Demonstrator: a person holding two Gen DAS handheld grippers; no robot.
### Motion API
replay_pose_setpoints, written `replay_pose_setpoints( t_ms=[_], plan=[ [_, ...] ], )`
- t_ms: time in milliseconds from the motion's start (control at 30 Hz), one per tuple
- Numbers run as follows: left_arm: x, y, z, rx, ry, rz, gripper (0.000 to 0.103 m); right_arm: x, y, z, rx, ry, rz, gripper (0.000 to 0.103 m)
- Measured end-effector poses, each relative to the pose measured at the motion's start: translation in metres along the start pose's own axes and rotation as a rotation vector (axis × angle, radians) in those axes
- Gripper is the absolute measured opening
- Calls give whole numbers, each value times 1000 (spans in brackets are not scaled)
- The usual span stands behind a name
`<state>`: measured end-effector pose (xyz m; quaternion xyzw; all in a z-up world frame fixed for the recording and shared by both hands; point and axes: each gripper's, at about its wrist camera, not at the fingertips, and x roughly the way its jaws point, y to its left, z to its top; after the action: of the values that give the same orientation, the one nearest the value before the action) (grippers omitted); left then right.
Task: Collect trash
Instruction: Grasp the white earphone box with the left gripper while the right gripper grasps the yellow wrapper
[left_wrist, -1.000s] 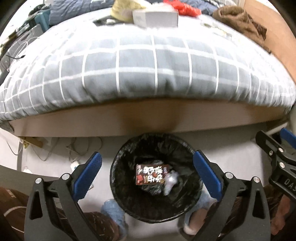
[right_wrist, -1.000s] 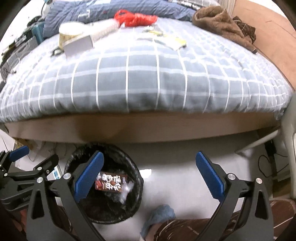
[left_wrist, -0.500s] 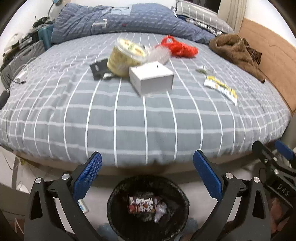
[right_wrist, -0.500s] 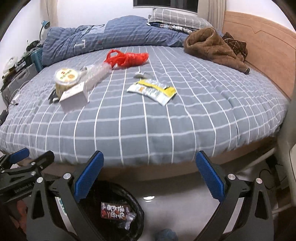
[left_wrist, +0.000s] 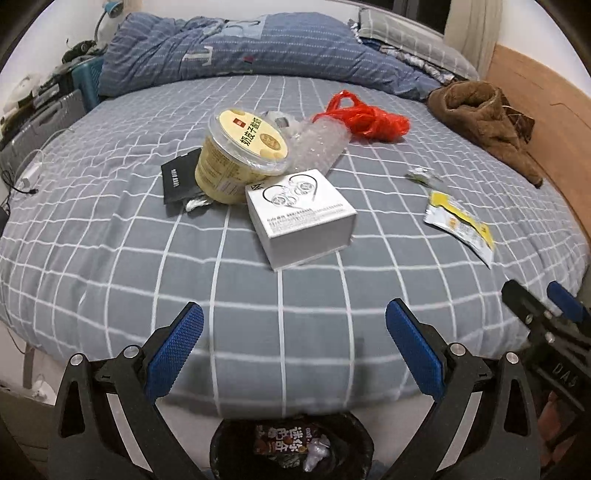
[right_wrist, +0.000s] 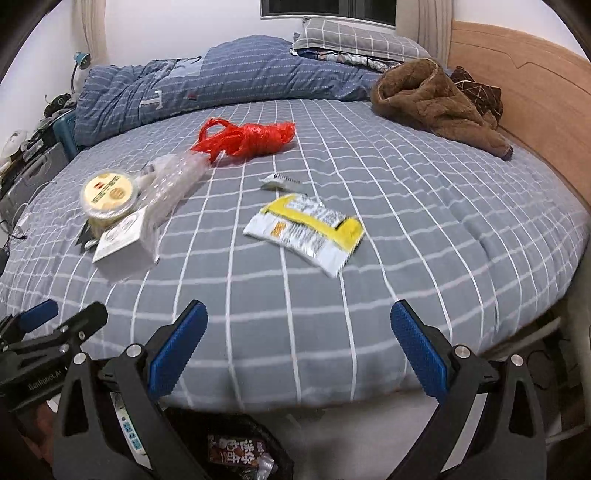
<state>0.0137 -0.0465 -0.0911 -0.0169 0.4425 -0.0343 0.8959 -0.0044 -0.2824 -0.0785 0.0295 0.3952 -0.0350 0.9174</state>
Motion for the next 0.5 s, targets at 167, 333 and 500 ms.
replay_pose_setpoints(
  t_ms=[167,333,500],
  plan=[
    [23,-1,19,-22,12,10,97,28,-1,23,16,9,-4,96],
    [40,-6,37,-35,13,7,97,55,0,41,16,31,-10,96],
    [54,-10,48,-25,17,24,97,83,0,50,15,68,-29,96]
  ],
)
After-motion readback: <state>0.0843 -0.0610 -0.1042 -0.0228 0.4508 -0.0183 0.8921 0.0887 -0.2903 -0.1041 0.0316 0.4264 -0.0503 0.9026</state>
